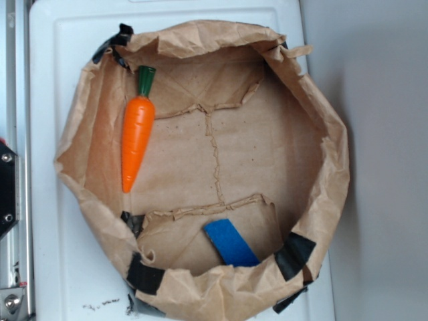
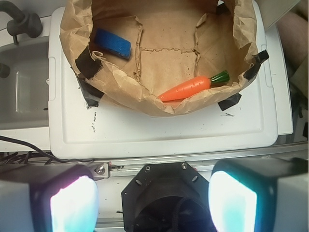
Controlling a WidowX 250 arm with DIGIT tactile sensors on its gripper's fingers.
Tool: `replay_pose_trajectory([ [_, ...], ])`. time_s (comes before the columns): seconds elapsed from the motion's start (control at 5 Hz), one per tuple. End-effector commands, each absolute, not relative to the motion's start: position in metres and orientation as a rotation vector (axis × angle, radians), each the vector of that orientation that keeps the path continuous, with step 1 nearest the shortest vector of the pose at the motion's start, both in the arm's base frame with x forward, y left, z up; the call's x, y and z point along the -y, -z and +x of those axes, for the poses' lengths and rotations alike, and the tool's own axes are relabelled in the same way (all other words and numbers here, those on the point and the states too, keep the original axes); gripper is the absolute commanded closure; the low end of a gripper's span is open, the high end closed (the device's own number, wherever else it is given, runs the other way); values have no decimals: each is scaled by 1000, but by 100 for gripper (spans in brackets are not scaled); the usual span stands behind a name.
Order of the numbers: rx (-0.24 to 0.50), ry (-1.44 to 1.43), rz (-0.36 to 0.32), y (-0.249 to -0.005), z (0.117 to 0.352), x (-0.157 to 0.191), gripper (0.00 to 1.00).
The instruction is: Grab the carrot.
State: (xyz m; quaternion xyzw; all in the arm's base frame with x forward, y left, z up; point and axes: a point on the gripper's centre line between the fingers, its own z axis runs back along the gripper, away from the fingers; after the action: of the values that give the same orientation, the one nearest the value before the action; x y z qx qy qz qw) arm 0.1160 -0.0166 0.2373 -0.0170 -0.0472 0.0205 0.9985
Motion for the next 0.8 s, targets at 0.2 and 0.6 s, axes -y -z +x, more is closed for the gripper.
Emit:
replay_pose_trajectory([
  [0.2, 93, -84, -32, -233, 156, 23, 0],
  [0.6, 155, -142, -22, -225, 208, 11, 0],
])
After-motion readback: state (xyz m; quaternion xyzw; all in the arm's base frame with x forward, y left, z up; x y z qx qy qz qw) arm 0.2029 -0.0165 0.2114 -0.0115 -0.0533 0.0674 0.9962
